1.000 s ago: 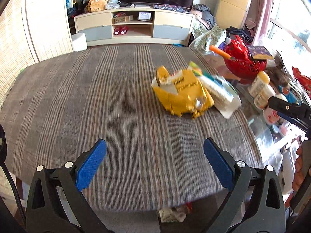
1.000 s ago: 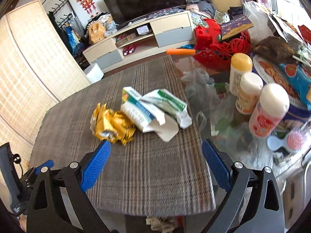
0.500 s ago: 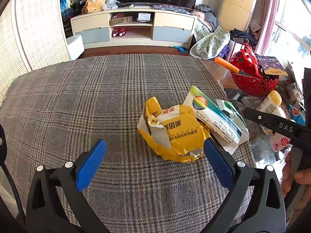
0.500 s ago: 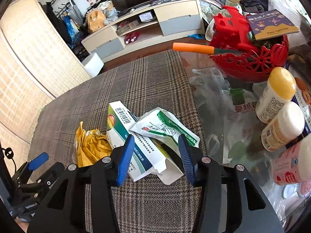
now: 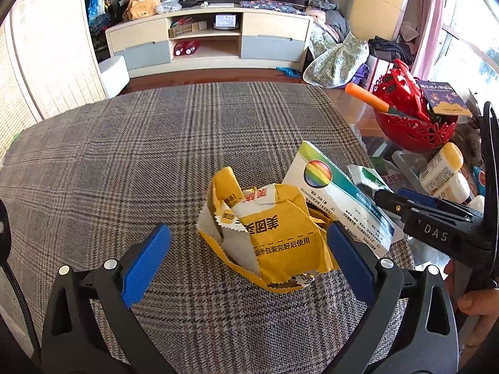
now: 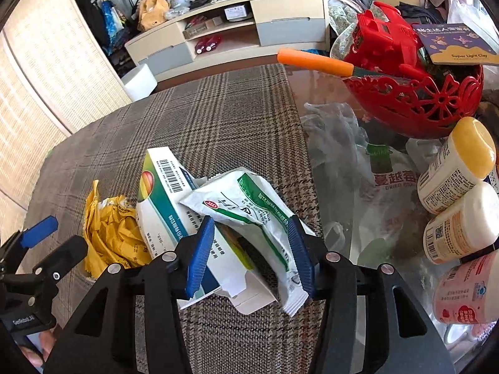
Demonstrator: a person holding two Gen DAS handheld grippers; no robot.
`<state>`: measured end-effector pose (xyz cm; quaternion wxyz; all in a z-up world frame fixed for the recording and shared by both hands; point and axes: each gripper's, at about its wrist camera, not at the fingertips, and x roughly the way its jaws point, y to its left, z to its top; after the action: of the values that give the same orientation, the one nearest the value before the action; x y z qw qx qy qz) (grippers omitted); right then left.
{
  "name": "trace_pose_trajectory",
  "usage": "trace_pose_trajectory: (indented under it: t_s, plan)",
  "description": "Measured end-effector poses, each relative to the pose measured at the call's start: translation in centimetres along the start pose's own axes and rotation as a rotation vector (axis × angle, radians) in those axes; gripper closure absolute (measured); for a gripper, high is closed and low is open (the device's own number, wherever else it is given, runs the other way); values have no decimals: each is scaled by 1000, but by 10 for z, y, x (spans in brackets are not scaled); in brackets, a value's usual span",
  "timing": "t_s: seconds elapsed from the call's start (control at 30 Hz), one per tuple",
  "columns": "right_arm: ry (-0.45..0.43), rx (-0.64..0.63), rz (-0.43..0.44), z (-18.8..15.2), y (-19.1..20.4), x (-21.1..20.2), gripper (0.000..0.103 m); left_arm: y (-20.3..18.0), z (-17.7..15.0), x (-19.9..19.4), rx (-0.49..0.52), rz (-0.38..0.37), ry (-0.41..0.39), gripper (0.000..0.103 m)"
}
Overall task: Collect trash
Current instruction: 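Grasp the yellow crumpled wrapper with the left tool while the right tool grasps the white-green packet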
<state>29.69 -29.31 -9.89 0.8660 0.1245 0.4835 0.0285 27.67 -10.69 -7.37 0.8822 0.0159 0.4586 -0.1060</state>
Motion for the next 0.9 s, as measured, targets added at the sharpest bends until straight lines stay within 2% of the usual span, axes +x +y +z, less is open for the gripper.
trace_pose_trajectory:
  t_s: [0.13,0.17,0.2,0.33,0.43,0.47,0.57,0.63,0.67,0.77,0.9]
  plan:
    - [29,18,-17,-1,-9,15,53,-5,-1,12,12,0,18,8]
    - [36,22,-20,-2,-10,18,55,-7,-1,15,18,2,20,8]
    - [33,31,-16,-4,-12,20,66,-9,-3,18,21,0,22,8]
    - [15,58,11,-9,-17,19,73,-9,-7,22,35,-20,12,9]
    - [-7,57,21,-10,-17,11,74,-10,-9,20,61,-63,13,33]
    - [-16,50,18,-10,-16,7,74,-10,-10,19,66,-74,16,35]
    - [-34,38,13,-12,-12,-3,74,-14,-14,10,97,-80,-6,64]
    - [-36,35,20,-13,-11,-7,74,-15,-15,5,102,-83,-12,70]
    - [-35,34,24,-14,-10,-8,74,-15,-16,2,104,-87,-14,79]
    - [-28,36,45,-18,-7,-11,74,-10,-19,-7,117,-63,-27,88]
    - [-1,51,93,-30,-1,-17,74,2,-26,-14,119,-39,-28,94]
